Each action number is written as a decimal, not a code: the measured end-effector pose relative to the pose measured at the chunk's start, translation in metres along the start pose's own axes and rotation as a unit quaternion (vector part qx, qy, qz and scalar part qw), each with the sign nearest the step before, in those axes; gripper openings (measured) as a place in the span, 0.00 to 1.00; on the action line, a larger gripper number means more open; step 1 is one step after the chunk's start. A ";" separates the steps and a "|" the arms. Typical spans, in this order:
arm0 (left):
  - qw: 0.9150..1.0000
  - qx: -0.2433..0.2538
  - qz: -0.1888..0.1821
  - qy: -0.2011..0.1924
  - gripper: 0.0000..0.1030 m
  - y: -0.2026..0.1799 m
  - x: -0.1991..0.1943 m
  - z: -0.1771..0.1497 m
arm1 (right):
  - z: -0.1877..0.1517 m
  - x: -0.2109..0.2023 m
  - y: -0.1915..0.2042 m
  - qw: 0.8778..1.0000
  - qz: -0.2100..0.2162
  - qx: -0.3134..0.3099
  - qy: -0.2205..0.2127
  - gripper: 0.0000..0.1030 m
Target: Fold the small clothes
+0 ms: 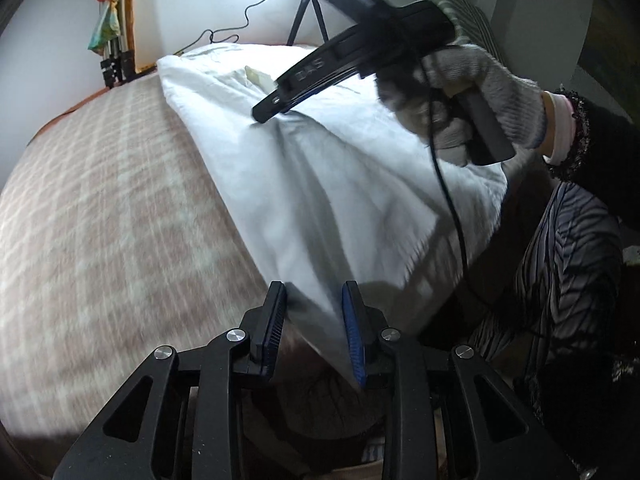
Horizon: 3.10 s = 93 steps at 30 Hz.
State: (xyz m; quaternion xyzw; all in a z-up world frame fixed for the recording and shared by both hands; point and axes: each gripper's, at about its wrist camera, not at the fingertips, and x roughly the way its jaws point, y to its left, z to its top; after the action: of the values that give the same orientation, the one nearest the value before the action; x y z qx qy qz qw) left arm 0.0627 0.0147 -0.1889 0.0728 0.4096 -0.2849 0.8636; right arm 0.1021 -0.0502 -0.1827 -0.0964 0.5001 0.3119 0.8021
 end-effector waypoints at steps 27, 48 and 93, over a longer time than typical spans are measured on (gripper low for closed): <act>0.991 0.080 -0.083 -0.073 0.28 -0.084 -0.002 0.098 | -0.150 -0.223 -0.228 0.931 -0.188 0.283 -0.135 0.71; 0.970 0.237 -0.061 0.010 0.41 -0.237 0.146 0.134 | -0.278 -0.246 -0.357 0.853 -0.249 0.451 -0.085 0.71; 0.991 0.103 -0.077 -0.042 0.21 -0.105 0.062 0.157 | -0.248 -0.264 -0.298 0.880 -0.148 0.427 -0.149 0.01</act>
State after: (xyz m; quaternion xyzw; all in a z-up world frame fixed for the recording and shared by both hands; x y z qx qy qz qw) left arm 0.1403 -0.1556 -0.1207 0.1173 0.3458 -0.3942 0.8434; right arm 0.0158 -0.5072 -0.1213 0.2303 0.4393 -0.0432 0.8673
